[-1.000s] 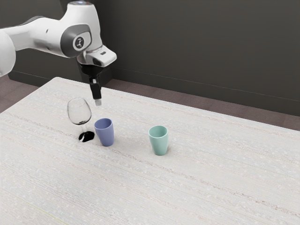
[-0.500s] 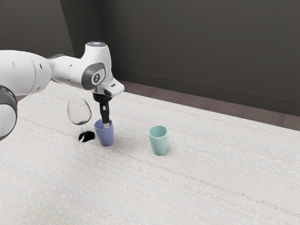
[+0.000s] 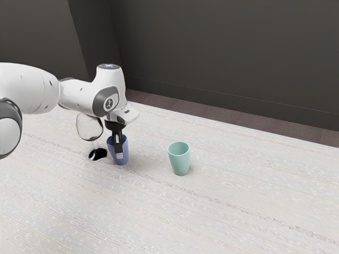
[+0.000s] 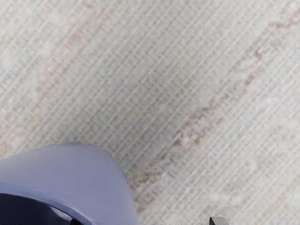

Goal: Place the left cup onto the right cup

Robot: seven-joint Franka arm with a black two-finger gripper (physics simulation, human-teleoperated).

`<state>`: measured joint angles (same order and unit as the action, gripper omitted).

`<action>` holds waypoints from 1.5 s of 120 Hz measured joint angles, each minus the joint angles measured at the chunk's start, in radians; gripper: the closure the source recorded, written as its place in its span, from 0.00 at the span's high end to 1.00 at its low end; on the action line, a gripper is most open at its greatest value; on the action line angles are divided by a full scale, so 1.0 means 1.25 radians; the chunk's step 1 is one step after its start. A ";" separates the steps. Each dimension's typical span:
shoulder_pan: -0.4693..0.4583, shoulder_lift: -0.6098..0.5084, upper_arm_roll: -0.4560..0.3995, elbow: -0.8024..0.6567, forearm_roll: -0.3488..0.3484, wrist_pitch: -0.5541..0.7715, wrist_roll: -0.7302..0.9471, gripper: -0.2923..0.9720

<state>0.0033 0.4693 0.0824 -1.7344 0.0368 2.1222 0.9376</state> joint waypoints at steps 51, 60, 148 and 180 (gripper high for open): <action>-0.001 -0.026 0.002 -0.007 0.005 0.011 -0.014 0.17; -0.001 -0.027 0.002 -0.008 0.007 0.012 -0.018 0.16; -0.213 -0.206 0.004 -0.009 0.107 -0.027 -0.086 0.15; -0.284 -0.218 0.004 -0.009 0.129 -0.033 -0.119 0.15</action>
<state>-0.3515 0.1972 0.0873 -1.7451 0.1985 2.0815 0.7890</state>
